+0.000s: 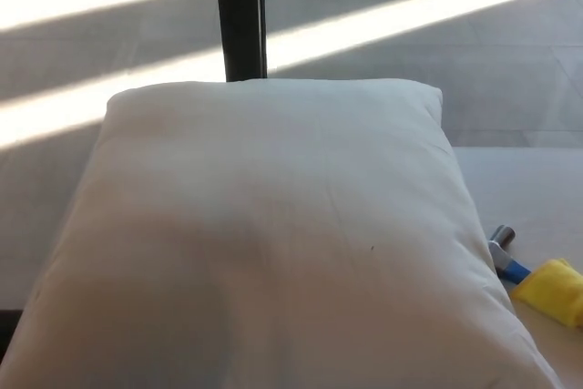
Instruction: A hammer is kept on the right hand side and a pillow is kept on the left hand side on the desk infront of the robot and the robot uses its right hand to pick up the hammer and makes a downward swinging motion to hit the pillow
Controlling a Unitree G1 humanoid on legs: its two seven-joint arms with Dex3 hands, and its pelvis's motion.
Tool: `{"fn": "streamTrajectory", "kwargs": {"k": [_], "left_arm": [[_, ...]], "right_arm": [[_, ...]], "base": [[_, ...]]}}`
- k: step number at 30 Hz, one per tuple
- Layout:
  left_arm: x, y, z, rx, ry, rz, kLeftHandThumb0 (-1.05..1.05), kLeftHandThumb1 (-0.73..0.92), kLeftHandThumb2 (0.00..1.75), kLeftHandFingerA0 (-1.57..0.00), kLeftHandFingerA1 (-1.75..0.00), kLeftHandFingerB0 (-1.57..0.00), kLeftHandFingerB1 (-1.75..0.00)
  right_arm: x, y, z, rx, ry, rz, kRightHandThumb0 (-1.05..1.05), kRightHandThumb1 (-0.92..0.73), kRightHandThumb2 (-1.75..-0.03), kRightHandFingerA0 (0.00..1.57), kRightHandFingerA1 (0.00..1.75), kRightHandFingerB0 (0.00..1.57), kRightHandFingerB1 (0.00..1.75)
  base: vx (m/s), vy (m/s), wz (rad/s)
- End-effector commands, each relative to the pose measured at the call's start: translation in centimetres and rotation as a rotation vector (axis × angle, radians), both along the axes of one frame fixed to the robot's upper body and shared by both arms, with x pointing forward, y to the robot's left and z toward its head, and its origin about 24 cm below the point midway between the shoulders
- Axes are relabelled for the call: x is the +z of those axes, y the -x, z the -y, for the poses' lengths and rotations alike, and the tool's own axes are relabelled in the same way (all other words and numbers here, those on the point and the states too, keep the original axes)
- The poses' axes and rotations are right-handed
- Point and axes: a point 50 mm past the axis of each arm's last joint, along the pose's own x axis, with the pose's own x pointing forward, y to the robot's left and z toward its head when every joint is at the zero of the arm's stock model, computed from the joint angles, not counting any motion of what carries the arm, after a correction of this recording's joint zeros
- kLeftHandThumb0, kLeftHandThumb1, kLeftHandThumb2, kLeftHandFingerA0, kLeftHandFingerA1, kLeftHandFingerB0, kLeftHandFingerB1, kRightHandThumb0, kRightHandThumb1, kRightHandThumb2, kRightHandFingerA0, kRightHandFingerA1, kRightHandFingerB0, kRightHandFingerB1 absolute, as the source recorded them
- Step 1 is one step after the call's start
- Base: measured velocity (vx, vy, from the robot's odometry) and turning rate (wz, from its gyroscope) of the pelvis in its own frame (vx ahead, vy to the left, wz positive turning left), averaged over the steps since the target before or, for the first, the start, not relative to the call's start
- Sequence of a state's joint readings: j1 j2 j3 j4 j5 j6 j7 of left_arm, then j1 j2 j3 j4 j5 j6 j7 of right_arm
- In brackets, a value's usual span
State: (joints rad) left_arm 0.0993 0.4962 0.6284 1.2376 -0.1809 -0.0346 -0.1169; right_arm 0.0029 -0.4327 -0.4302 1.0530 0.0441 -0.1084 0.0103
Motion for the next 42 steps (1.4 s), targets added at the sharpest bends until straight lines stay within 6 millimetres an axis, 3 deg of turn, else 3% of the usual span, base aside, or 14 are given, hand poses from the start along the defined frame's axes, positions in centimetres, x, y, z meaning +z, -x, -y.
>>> {"fn": "streamTrajectory", "kwargs": {"k": [1, 6, 13, 15, 19, 24, 25, 27, 32, 33, 37, 39, 40, 42], "left_arm": [[0.7, 0.4, -0.9, 0.104, 0.034, 0.097, -0.64, 0.69, 0.6, -0.58, -0.64, -0.48, -0.48], [0.7, 0.4, -0.9, 0.112, 0.036, 0.112, -0.63, 0.69, 0.6, -0.58, -0.62, -0.47, -0.48], [0.7, 0.3, -0.9, 0.091, 0.031, 0.1, -0.64, 0.7, 0.61, -0.58, -0.6, -0.46, -0.46], [0.7, 0.3, -0.9, 0.106, 0.031, 0.107, -0.64, 0.69, 0.6, -0.6, -0.61, -0.49, -0.47], [0.7, 0.3, -0.8, 0.118, 0.035, 0.111, -0.64, 0.68, 0.6, -0.6, -0.62, -0.49, -0.48], [0.7, 0.6, -0.9, 0.095, 0.032, 0.097, -0.65, 0.7, 0.61, -0.6, -0.63, -0.46, -0.46], [0.7, 0.5, -0.9, 0.096, 0.033, 0.098, -0.65, 0.7, 0.61, -0.6, -0.64, -0.48, -0.47], [0.7, 0.4, -0.9, 0.098, 0.028, 0.099, -0.65, 0.69, 0.6, -0.62, -0.64, -0.49, -0.47], [0.7, 0.1, -0.8, 0.078, 0.038, 0.103, -0.65, 0.7, 0.61, -0.59, -0.63, -0.48, -0.48], [0.8, 0.0, -0.8, 0.059, 0.038, 0.109, -0.64, 0.7, 0.61, -0.58, -0.63, -0.46, -0.48], [0.9, -0.5, -0.8, 0.055, 0.042, 0.124, -0.64, 0.7, 0.61, -0.61, -0.61, -0.5, -0.48], [0.8, -0.8, -0.7, 0.035, 0.047, 0.12, -0.64, 0.72, 0.61, -0.58, -0.59, -0.47, -0.46], [0.8, -0.9, -0.7, 0.032, 0.048, 0.12, -0.63, 0.72, 0.61, -0.59, -0.6, -0.47, -0.47], [0.8, -1.0, -0.7, 0.04, 0.055, 0.129, -0.62, 0.72, 0.62, -0.57, -0.58, -0.46, -0.48]], "right_arm": [[1.4, 0.2, 1.7, -0.079, 0.018, 0.097, -0.73, -0.52, -0.87, 0.04, 0.42, 0.15, 0.43], [1.3, 1.1, 2.1, -0.142, -0.049, 0.135, -0.69, -0.65, -0.61, 0.07, 0.33, 0.19, 0.28], [2.5, 0.2, 2.9, -0.277, -0.092, 0.312, -0.35, -0.45, -1.0, 0.03, 0.53, 0.0, 0.48], [3.4, -0.5, 3.4, -0.326, -0.069, 0.383, -0.71, -0.53, -0.89, 0.26, 0.6, 0.13, 0.42], [5.9, -2.6, 4.3, -0.374, -0.124, 0.588, -0.64, -0.69, -0.6, 0.0, 0.35, 0.15, 0.27], [11.8, -6.9, 5.4, -0.302, -0.029, 0.729, -0.78, -0.58, -0.99, 0.03, 0.2, 0.09, 0.35], [13.2, -7.9, 5.3, -0.273, -0.021, 0.776, -0.8, -0.76, -0.64, 0.0, 0.27, 0.14, 0.25], [15.0, -9.0, 5.0, -0.185, -0.019, 0.833, -0.75, -0.61, -1.01, 0.02, 0.25, 0.04, 0.31], [18.9, -11.4, 1.7, 0.12, 0.001, 0.879, -0.73, -0.6, -0.95, 0.05, 0.46, 0.05, 0.27], [19.4, -11.8, 0.8, 0.176, 0.01, 0.873, -0.73, -0.79, -0.64, 0.12, 0.38, 0.1, 0.21], [19.8, -12.8, -2.5, 0.362, 0.041, 0.856, -0.37, -0.47, -1.05, 0.02, 0.5, 0.0, 0.49], [19.7, -13.4, -3.8, 0.446, 0.035, 0.834, -0.38, -0.43, -1.03, 0.01, 0.5, 0.0, 0.49], [19.7, -13.6, -4.4, 0.476, 0.039, 0.822, -0.7, -0.77, -0.64, 0.17, 0.37, 0.1, 0.2], [19.3, -13.9, -5.8, 0.559, 0.038, 0.8, -0.74, -0.59, -0.96, 0.03, 0.43, 0.07, 0.29]], "base": [[0.0, 0.0, 0.0], [0.0, 0.0, 0.0], [0.0, 0.0, 0.0], [0.0, 0.0, 0.0], [0.0, 0.0, 0.0], [0.0, 0.0, 0.0], [0.0, 0.0, 0.0], [0.0, 0.0, 0.0], [0.0, 0.0, 0.0], [0.0, 0.0, 0.0], [0.0, 0.0, 0.0], [0.0, 0.0, 0.0], [0.0, 0.0, 0.0], [0.0, 0.0, 0.0]]}}
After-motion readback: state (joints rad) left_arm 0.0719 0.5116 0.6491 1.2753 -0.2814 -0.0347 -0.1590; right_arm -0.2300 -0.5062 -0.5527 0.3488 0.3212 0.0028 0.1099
